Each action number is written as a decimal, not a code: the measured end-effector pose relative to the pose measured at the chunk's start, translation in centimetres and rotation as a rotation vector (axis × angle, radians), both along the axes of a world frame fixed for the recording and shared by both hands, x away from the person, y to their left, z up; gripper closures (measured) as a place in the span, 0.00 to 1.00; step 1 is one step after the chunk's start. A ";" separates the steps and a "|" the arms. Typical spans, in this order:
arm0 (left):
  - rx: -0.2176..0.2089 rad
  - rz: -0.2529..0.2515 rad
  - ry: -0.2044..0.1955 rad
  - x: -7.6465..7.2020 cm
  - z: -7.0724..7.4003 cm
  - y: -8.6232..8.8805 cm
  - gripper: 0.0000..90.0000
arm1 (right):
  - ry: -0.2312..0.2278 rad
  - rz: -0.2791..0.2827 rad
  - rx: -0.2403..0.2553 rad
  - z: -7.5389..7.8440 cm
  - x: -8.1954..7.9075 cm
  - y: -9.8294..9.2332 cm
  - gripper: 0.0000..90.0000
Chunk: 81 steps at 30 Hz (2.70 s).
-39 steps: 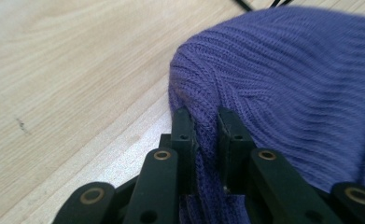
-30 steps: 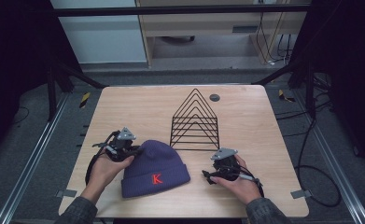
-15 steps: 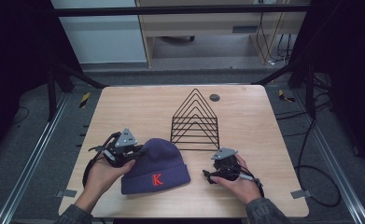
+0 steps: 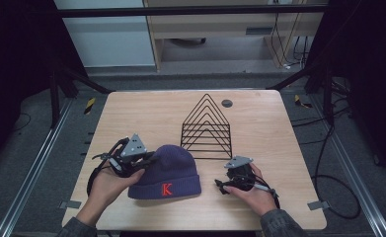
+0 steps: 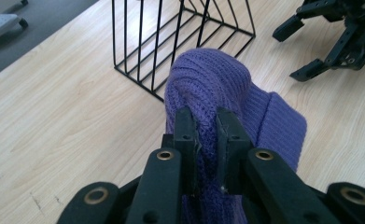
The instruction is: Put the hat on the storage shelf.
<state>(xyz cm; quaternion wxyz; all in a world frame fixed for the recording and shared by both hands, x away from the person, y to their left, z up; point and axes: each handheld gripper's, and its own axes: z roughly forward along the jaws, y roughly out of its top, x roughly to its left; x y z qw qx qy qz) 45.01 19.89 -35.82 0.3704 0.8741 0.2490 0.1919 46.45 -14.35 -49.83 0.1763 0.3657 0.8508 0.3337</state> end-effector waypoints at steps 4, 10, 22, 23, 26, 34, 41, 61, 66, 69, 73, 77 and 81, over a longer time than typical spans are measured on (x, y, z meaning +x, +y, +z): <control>-0.014 -0.007 -0.010 -0.2 0.7 0.1 0.89 | -0.001 -0.002 0.001 0.0 0.0 0.0 0.18; -0.034 -0.007 -0.019 -0.5 1.8 0.4 0.89 | -0.005 -0.002 0.003 0.1 -0.1 0.0 0.18; -0.051 -0.014 -0.053 -0.3 3.9 0.5 0.89 | -0.004 0.002 0.022 0.2 -0.1 0.1 0.17; -0.059 -0.010 -0.057 -0.3 4.0 0.5 0.89 | -0.007 0.003 0.023 0.3 -0.1 0.1 0.17; -0.064 -0.007 -0.066 -0.2 4.5 0.6 0.89 | -0.007 0.003 0.027 0.3 -0.2 0.0 0.17; -0.089 -0.006 -0.085 -0.2 6.0 0.7 0.89 | -0.005 0.006 0.080 1.3 -0.4 0.1 0.19; -0.061 -0.011 -0.117 -0.1 8.2 1.1 0.90 | -0.013 0.047 0.121 4.2 -0.9 0.6 0.25; -0.076 -0.055 -0.168 0.7 13.7 0.1 0.90 | -0.111 0.190 0.145 13.1 -1.1 4.1 0.36; -0.093 -0.081 -0.160 1.6 14.0 -0.6 0.90 | -0.106 0.175 0.159 13.8 -0.1 4.2 0.37; -0.105 -0.088 -0.161 1.7 14.4 -0.8 0.89 | -0.107 0.163 0.146 14.2 0.6 4.4 0.35; -0.092 -0.094 -0.174 1.4 15.0 -1.1 0.89 | -0.113 0.167 0.141 14.6 1.0 4.7 0.35; -0.108 -0.106 -0.181 1.3 15.3 -1.2 0.89 | -0.120 0.167 0.145 15.1 1.5 5.3 0.36; -0.113 -0.113 -0.181 1.4 15.3 -1.2 0.89 | -0.105 0.188 0.148 15.1 1.8 6.0 0.37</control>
